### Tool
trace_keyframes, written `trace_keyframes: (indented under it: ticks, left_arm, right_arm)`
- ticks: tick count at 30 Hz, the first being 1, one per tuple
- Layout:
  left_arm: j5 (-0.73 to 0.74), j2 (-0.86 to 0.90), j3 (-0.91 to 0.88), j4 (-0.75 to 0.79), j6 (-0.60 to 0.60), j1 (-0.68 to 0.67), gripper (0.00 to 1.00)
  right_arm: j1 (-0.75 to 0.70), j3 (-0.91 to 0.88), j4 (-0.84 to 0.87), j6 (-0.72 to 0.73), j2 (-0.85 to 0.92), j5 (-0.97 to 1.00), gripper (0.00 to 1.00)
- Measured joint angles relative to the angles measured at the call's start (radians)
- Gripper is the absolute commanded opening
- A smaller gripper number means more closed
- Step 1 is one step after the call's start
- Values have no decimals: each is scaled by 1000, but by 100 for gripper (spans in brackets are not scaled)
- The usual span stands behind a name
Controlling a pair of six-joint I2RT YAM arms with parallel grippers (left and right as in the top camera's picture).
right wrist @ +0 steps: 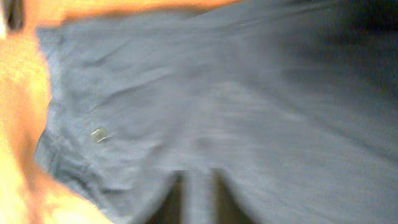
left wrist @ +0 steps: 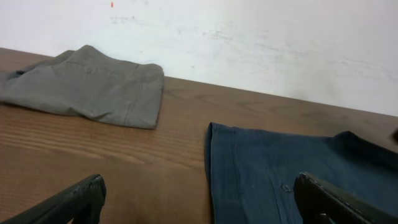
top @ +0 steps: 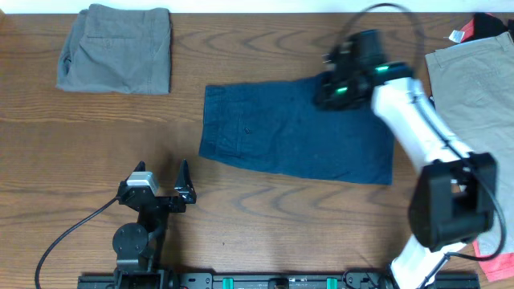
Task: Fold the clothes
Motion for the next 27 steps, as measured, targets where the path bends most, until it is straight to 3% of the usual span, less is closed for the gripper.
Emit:
trace_keyframes:
  ticks: [9,16,27]
  left_arm:
    - [0,0,0,0,0,0,98]
    - [0,0,0,0,0,0,98]
    - [0,0,0,0,0,0,98]
  right_arm:
    - [295,0,109,38,155,94,1]
    - [370,-2,203,99,228,121,1]
    - [444,0,201,170,252,127,1]
